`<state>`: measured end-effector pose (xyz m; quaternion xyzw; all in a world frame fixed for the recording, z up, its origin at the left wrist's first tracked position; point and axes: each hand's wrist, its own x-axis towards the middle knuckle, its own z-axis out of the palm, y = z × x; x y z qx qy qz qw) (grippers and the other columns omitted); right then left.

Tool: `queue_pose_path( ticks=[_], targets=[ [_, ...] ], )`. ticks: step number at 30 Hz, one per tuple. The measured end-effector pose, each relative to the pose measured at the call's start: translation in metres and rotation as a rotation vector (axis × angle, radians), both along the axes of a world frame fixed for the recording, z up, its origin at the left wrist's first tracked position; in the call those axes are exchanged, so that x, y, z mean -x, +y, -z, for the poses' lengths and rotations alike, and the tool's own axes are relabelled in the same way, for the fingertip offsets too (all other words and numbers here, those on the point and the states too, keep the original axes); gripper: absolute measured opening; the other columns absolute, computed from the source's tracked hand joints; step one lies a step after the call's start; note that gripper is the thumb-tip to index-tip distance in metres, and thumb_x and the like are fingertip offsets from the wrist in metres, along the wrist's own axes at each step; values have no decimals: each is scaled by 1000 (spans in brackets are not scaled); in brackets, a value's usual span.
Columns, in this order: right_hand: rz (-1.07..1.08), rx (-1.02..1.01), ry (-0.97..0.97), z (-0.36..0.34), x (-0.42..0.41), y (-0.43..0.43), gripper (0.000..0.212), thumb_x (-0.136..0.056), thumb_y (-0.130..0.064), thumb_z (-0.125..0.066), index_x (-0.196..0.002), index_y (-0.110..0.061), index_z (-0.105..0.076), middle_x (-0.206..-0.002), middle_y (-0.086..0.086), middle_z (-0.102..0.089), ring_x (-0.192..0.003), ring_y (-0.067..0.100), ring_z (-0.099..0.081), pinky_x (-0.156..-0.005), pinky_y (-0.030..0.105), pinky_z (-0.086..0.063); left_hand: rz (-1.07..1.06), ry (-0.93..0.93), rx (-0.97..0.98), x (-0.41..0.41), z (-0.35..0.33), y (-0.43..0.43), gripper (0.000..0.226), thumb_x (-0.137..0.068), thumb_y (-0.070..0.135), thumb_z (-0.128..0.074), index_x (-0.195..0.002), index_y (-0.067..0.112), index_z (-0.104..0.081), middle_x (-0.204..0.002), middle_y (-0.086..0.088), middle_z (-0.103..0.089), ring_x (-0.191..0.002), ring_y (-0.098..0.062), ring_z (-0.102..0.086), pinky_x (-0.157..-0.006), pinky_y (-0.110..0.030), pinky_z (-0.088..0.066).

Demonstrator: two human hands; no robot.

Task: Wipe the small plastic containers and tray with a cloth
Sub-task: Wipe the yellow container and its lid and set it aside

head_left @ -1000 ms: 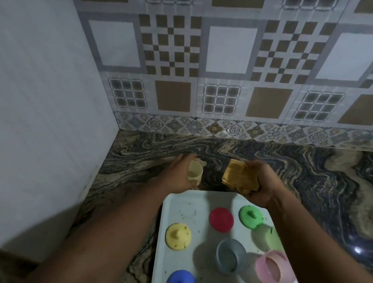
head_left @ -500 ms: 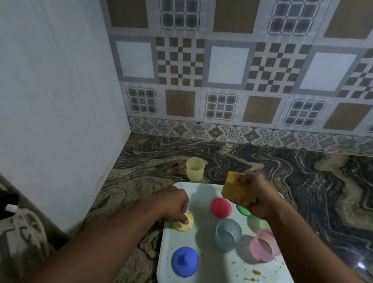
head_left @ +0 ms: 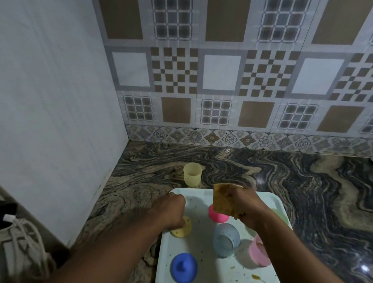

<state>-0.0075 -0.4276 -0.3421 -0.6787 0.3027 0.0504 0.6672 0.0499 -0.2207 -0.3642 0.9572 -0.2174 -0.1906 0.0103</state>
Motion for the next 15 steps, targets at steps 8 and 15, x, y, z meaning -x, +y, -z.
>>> queue_pose_path(
  ticks=[8, 15],
  targets=[
    [-209, 283, -176, 4, -7, 13, 25, -90, -16, -51, -98, -8, -73, -82, 16, -71, -66, 24, -64, -47, 29, -52, -106, -89, 245, -9, -10, -10, 22, -79, 28, -69, -66, 12, -61, -82, -11, -68, -78, -29, -68, -65, -35, -57],
    [-360, 988, -577, 1, -15, 25, 52, -83, -10, -46, -133, -13, -61, -132, 9, -62, -116, 31, -59, -90, 39, -52, -118, -345, 596, -27, -64, -37, 11, -80, 27, -73, -79, 17, -73, -75, -3, -71, -71, -22, -67, -65, -38, -58]
  ],
)
